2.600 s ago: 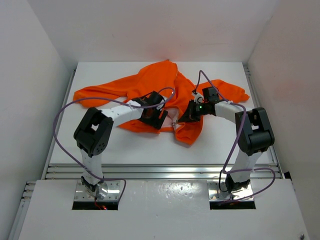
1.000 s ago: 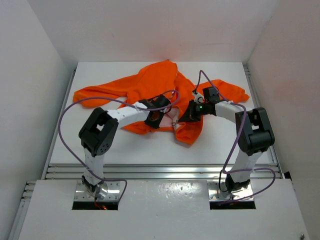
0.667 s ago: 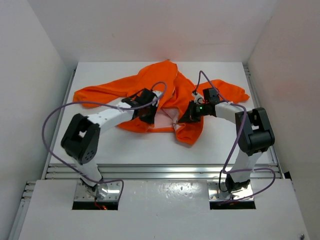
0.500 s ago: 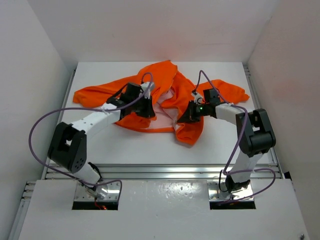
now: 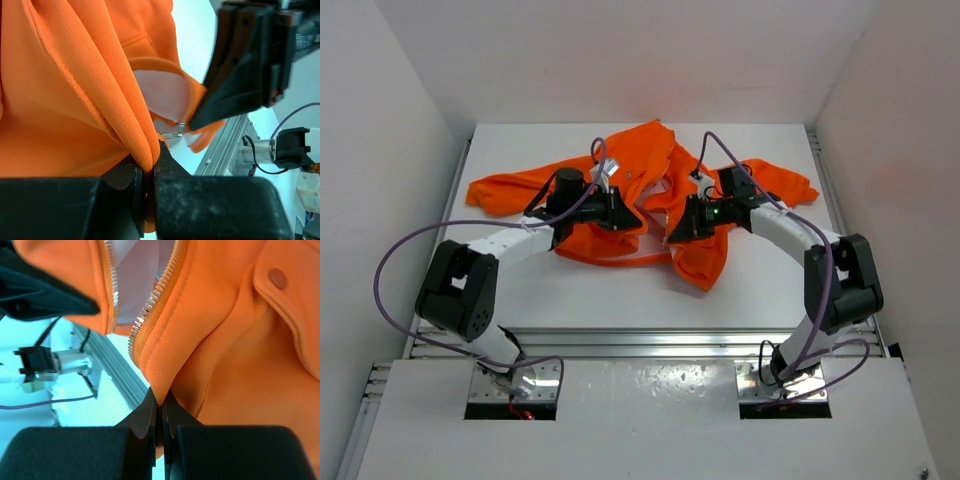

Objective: Zip up the jacket

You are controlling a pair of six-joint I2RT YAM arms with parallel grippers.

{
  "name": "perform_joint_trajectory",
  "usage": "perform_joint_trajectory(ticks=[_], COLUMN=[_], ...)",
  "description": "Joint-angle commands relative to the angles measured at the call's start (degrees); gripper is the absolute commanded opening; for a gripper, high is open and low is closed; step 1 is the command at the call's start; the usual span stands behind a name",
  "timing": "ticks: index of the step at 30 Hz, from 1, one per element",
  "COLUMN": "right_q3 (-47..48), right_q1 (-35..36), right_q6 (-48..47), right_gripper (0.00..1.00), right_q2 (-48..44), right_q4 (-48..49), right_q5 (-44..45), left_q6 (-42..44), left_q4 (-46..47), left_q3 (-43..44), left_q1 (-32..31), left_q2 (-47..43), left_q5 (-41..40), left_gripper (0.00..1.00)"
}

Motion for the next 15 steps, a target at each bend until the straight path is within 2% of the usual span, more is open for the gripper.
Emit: perform_joint_trajectory(ticks=[1,4,6,7,8,9,10,13,14,15], right_q3=[0.2,-0.7,-4.0,-6.3,-7.6,-11.6,-12.5,-12.4,-12.1,-11.9], right_q1=[-0.1,-0.5,-1.3,-1.9,-3.0,-3.9,-5.0,-6.1,-6.3,-6.6], right_q6=[-4.3,-5.6,-3.0,-1.0,1.7,11.5,14.7,16.8,17.0,19.3], right_gripper=[0.0,0.0,0.0,0.0,0.0,0.0,0.0,0.0,0.0,0.0], right_q2=[-4.8,-6.6,-7.5,-7.5,-7.2,-7.0,-5.9,-4.6,-4.6,-4.6], right_q4=[-5.7,-6.2,-0.1,2.5,10.2,19.5,27.3,30.4,30.4,34.7], right_q5=[4.3,3.1,-2.7,-9.8,-11.7,-13.3,-15.9,-19.4,-20.7,-21.7], left_q6=[-0.4,4.0,5.9,7.3,7.8,7.8,8.5,3.6,2.0,0.4], left_q4=[6.5,7.6,7.6,7.6,8.2,7.1,5.3,9.6,11.4,14.6], left_q3=[-2.2,-4.4,-5.1,-5.1,-5.1,-4.0,-2.7,-1.4,-2.3,-3.5], left_q1=[0.1,0.1,0.1,0.1,0.1,0.6,0.6,1.3,1.3,1.3], left_q2=[-3.8,-6.0,-7.4,-7.4,-7.4,-6.7,-6.1,-4.9,-4.9,-4.9], left_q5=[0.2,-1.2,-1.2,0.1,3.4,4.9,6.2,12.7,12.7,12.1], left_gripper=[0.0,0.0,0.0,0.0,0.0,0.0,0.0,0.0,0.0,0.0])
